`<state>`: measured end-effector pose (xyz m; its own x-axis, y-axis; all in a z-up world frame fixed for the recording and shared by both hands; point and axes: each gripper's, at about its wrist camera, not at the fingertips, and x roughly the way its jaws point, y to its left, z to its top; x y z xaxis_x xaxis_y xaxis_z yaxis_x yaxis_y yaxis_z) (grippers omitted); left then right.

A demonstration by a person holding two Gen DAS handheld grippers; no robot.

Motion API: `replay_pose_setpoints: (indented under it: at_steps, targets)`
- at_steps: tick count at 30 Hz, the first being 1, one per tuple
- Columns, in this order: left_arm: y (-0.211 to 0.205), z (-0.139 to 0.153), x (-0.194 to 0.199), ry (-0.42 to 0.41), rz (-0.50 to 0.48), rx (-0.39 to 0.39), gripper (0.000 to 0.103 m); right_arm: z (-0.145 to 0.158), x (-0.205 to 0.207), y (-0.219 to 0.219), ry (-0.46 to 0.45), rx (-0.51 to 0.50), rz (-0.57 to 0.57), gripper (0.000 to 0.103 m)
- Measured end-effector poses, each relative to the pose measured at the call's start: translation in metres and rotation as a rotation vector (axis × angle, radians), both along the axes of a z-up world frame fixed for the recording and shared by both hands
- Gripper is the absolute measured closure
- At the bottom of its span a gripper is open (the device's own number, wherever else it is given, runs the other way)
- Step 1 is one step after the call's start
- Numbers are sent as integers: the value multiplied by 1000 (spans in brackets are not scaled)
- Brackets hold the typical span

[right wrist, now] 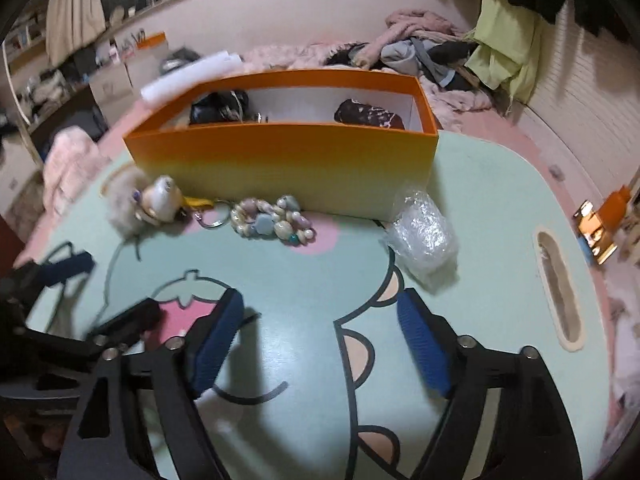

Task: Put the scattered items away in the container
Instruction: 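Lower the block into the box with the right gripper while the left drops the black bag in, then reach the right gripper to the bead bracelet and grasp it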

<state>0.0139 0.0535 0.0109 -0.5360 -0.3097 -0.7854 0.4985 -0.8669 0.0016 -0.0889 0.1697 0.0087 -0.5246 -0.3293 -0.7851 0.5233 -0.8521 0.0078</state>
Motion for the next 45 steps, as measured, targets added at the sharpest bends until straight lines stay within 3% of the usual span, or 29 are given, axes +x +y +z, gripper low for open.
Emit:
replay_pose_setpoints:
  at_steps: [16, 20, 25, 28, 34, 37, 42, 45]
  targets:
    - [-3, 1, 2, 1, 8, -3, 0, -1, -1, 0, 19, 5, -2, 14]
    - [-3, 0, 2, 0, 8, -4, 0, 3, -5, 24, -29, -171, -36, 14]
    - [-2, 0, 3, 0, 7, -5, 0, 1, -23, 86, -161, -571, -204, 17]
    - [-2, 0, 3, 0, 8, -4, 0, 1, -21, 101, -152, -663, -235, 20]
    - [-2, -1, 2, 2, 10, 2, 0, 18, -7, 65, -75, -538, -117, 25]
    - [-3, -1, 2, 3, 9, 2, 0, 22, -15, 31, -117, -398, -27, 25]
    - [-3, -1, 2, 4, 8, 3, 0, 18, -29, -18, -86, -197, 2, 25]
    - [-3, -1, 2, 4, 9, 3, 0, 9, -42, -38, -138, -145, 21, 25]
